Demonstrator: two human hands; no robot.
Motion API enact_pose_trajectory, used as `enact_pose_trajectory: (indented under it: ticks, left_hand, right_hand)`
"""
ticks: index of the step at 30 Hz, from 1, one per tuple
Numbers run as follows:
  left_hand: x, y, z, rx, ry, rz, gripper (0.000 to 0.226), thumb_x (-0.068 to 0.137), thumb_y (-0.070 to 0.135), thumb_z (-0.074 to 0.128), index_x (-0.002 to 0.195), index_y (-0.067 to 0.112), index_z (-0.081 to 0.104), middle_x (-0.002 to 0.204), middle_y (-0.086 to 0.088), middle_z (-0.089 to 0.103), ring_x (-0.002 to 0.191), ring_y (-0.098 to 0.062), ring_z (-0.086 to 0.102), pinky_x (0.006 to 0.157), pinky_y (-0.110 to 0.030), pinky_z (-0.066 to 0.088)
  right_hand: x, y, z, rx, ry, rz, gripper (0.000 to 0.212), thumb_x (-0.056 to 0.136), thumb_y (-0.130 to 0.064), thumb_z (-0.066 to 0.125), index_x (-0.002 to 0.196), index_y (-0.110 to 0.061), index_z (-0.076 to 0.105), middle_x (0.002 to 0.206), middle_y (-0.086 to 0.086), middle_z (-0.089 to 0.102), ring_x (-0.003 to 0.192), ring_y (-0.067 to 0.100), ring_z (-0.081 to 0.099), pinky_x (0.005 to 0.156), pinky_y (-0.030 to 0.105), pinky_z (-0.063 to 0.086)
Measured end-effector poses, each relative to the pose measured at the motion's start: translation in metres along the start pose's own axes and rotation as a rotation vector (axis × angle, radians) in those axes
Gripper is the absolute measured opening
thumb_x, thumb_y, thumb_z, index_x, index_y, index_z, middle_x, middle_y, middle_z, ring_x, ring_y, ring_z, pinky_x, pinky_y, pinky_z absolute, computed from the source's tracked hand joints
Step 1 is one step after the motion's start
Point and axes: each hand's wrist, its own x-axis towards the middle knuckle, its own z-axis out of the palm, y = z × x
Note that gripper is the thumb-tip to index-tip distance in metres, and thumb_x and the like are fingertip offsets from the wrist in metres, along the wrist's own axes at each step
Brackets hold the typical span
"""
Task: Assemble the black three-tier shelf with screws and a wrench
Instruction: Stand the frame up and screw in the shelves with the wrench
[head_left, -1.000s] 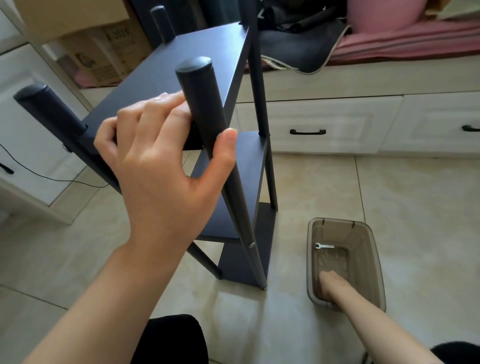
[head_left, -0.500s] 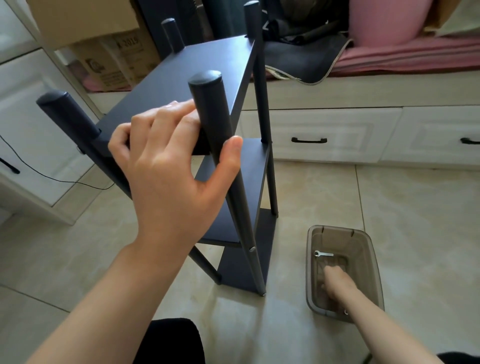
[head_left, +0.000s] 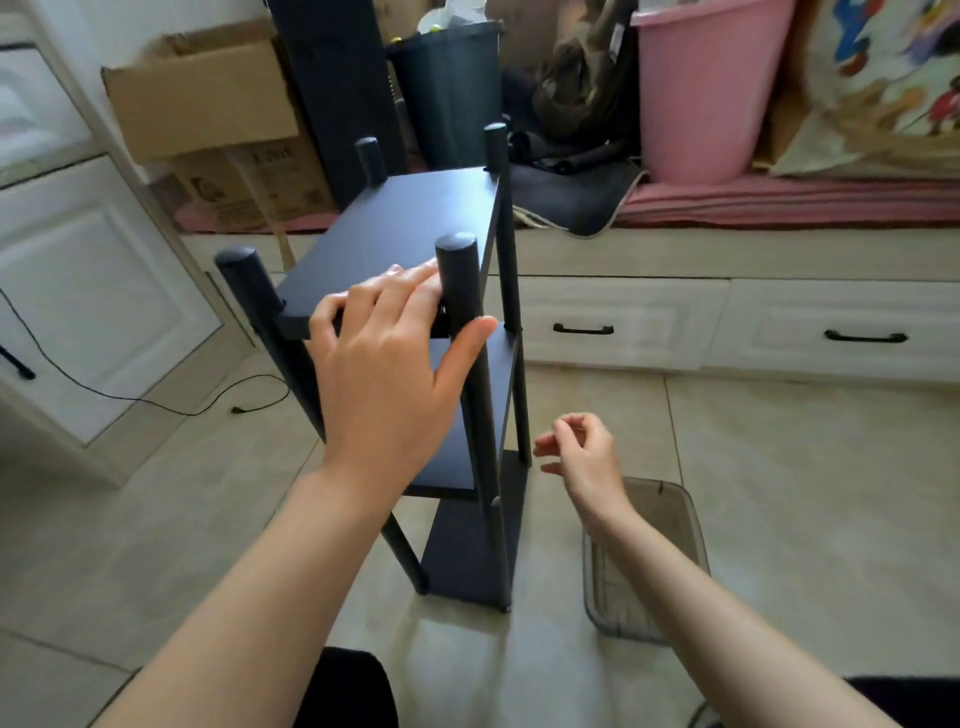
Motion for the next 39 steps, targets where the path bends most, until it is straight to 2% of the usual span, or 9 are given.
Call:
enact_pose_trajectory:
  ticks: [6,10,15,21,23,26,30,37,39]
  left_hand:
    - [0.002,-0.005,-0.006,0.018,-0.036,-0.035,0.062,0.098,0.062,0.034,0.13,0.018,0.065,0.135,0.001,0.065,0.134,-0.022,0.051,0.108,-0.04,0.026]
    - [0.007,-0.019,-0.015,0.001,-0.062,-0.095,0.064,0.097,0.063,0.034,0.132,0.019,0.064,0.137,0.001,0.064,0.135,-0.022,0.05,0.11,-0.042,0.029]
    - [0.014,-0.059,-0.026,-0.02,-0.071,-0.175,0.062,0.098,0.063,0.035,0.132,0.02,0.064,0.137,0.002,0.064,0.135,-0.022,0.05,0.111,-0.044,0.03]
    - [0.019,-0.121,-0.045,-0.135,-0.004,-0.315,0.037,0.1,0.055,0.05,0.101,0.022,0.068,0.093,0.007,0.067,0.099,-0.022,0.063,0.096,-0.048,0.045]
    - [0.015,-0.14,-0.052,-0.22,0.023,-0.392,0.033,0.1,0.052,0.053,0.089,0.023,0.065,0.084,0.007,0.064,0.092,-0.021,0.062,0.092,-0.05,0.048]
    - [0.006,-0.173,-0.061,-0.354,0.009,-0.576,0.025,0.097,0.052,0.058,0.089,0.031,0.069,0.104,-0.003,0.074,0.12,-0.026,0.061,0.101,-0.047,0.046]
    - [-0.025,-0.219,-0.066,-0.617,0.016,-0.815,0.014,0.086,0.047,0.075,0.083,0.034,0.071,0.076,0.025,0.073,0.081,0.011,0.066,0.07,-0.011,0.046]
    - [-0.118,-0.267,-0.033,-0.765,0.109,-1.11,0.009,0.07,0.048,0.085,0.073,0.044,0.078,0.078,0.017,0.076,0.077,0.006,0.07,0.074,-0.022,0.047]
    - [-0.144,-0.272,-0.018,-0.815,0.147,-1.178,0.023,0.063,0.052,0.084,0.077,0.035,0.08,0.08,0.015,0.077,0.078,0.004,0.071,0.075,-0.023,0.048]
  right_hand:
    - [-0.042,-0.041,0.044,0.042,-0.167,-0.098,0.017,0.105,-0.021,0.039,0.098,-0.012,0.05,0.096,0.01,0.067,0.091,0.015,0.067,0.084,0.04,0.055]
    - [-0.048,-0.048,0.062,0.127,-0.251,-0.084,0.019,0.108,-0.021,0.032,0.101,-0.01,0.045,0.096,0.019,0.069,0.074,0.002,0.068,0.062,0.011,0.048]
    - [-0.042,-0.061,0.095,0.148,-0.34,-0.078,0.018,0.107,-0.018,0.033,0.102,-0.007,0.045,0.093,0.016,0.059,0.07,0.009,0.061,0.059,0.013,0.048]
    - [-0.039,-0.071,0.152,0.097,-0.349,-0.141,0.016,0.107,-0.017,0.034,0.101,-0.006,0.044,0.098,0.02,0.053,0.078,0.018,0.057,0.061,0.015,0.05]
    - [-0.038,-0.073,0.169,0.071,-0.392,-0.141,0.016,0.107,-0.019,0.035,0.101,-0.009,0.045,0.099,0.017,0.053,0.081,0.019,0.057,0.065,0.018,0.052]
    - [-0.031,-0.076,0.189,-0.01,-0.487,-0.147,0.015,0.107,-0.019,0.036,0.099,-0.01,0.046,0.096,0.011,0.053,0.076,0.014,0.059,0.066,0.019,0.052]
    - [-0.022,-0.07,0.21,-0.098,-0.55,-0.143,0.014,0.106,-0.019,0.039,0.098,-0.013,0.049,0.094,0.012,0.057,0.073,0.013,0.063,0.06,0.017,0.05]
    - [-0.003,-0.024,0.237,-0.203,-0.583,-0.129,0.011,0.104,-0.021,0.044,0.097,-0.017,0.052,0.093,0.007,0.058,0.082,0.02,0.064,0.06,0.018,0.053]
    - [0.003,-0.007,0.241,-0.255,-0.608,-0.156,0.011,0.104,-0.022,0.044,0.097,-0.019,0.052,0.091,0.006,0.058,0.081,0.018,0.064,0.062,0.02,0.055]
